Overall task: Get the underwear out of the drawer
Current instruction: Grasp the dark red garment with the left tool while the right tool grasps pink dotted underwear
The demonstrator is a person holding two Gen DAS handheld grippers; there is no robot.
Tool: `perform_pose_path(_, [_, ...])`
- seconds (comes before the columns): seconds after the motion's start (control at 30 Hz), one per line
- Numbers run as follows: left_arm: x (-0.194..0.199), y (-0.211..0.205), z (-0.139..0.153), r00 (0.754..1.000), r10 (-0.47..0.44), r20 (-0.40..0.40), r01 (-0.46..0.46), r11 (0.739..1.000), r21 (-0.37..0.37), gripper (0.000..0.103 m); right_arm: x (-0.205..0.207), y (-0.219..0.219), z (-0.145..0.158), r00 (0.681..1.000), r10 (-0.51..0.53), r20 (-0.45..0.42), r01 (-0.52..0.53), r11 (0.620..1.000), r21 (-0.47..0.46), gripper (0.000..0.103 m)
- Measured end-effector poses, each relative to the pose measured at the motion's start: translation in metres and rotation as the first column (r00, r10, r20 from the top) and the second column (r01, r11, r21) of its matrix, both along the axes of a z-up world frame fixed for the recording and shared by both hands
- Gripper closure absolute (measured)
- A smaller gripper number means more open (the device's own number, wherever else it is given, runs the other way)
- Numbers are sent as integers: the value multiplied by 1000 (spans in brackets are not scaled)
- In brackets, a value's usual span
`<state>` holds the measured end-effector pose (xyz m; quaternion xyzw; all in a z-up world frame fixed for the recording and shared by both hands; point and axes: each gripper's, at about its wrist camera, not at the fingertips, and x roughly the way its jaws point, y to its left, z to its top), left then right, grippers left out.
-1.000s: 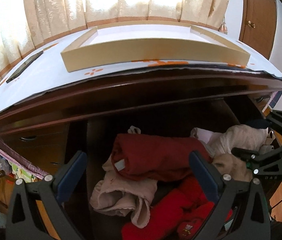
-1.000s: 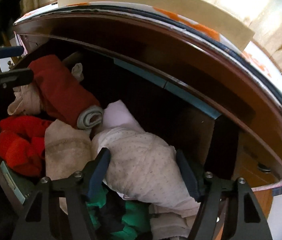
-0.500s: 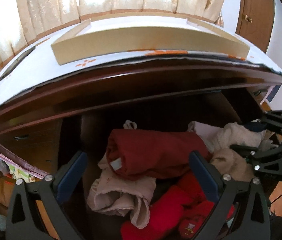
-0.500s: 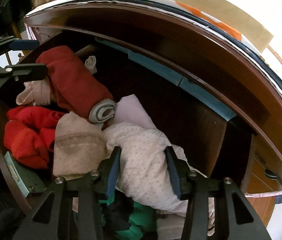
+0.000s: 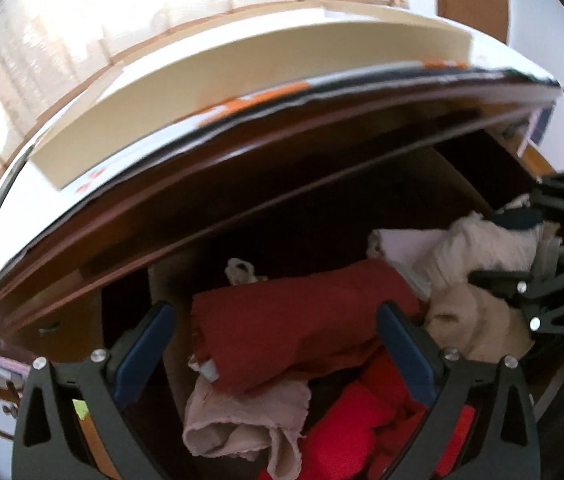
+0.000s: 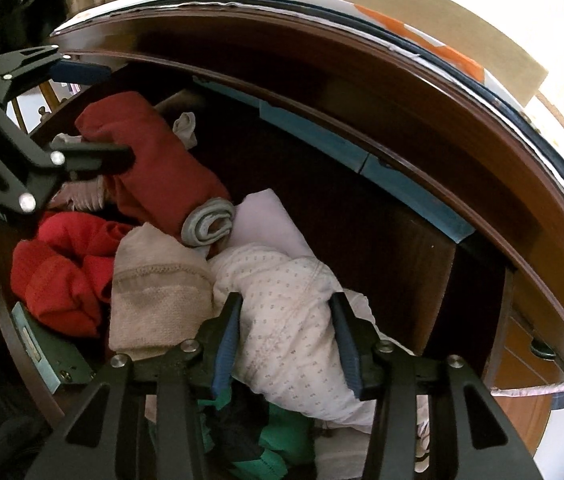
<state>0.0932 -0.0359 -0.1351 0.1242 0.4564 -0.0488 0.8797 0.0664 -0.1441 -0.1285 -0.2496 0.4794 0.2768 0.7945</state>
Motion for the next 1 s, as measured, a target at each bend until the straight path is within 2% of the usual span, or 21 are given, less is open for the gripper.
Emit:
perform_pose_path(0.1, [6, -7, -9, 996, -63, -65, 63, 998, -1, 3, -1, 0, 0, 1000, 2, 0, -2, 1000, -2, 56])
perform_pose_path(0.2, [11, -8, -16, 991, -69, -113, 69, 998, -10, 6, -2, 1, 0, 1000, 4, 3, -4, 1000, -5, 56])
perform_pose_path(0.3, [17, -4, -20, 988, -60, -142, 56, 998, -33, 20, -2, 1, 0, 1000, 6, 4, -6, 1000, -6, 56])
perform_pose_path(0.4, [17, 1, -21, 988, -55, -143, 46, 997, -62, 52, -3, 3, 1, 1000, 7, 7, -7, 1000, -7, 56])
perform_pose_path(0.43, [16, 1, -21, 989, -57, -138, 48, 997, -64, 72, -3, 3, 2, 1000, 6, 6, -6, 1000, -6, 56])
perform_pose_path(0.47, [14, 2, -21, 990, -56, -130, 47, 996, -70, 82, -4, 2, 0, 1000, 5, 6, -5, 1000, -4, 56])
perform_pose_path(0.57, [5, 5, -17, 993, -70, -92, 60, 993, -106, 85, -4, 1, 1, 1000, 3, 6, -3, 1000, 2, 56])
perform_pose_path(0.77, [-15, 11, -4, 997, -83, 8, 83, 982, -167, 86, -4, -5, 2, 1000, 5, 16, -6, 1000, 19, 56])
perform_pose_path(1.0, [-40, 22, 4, 992, -79, 94, 97, 973, -208, 87, -10, -11, 7, 999, 13, 49, -15, 999, 37, 64])
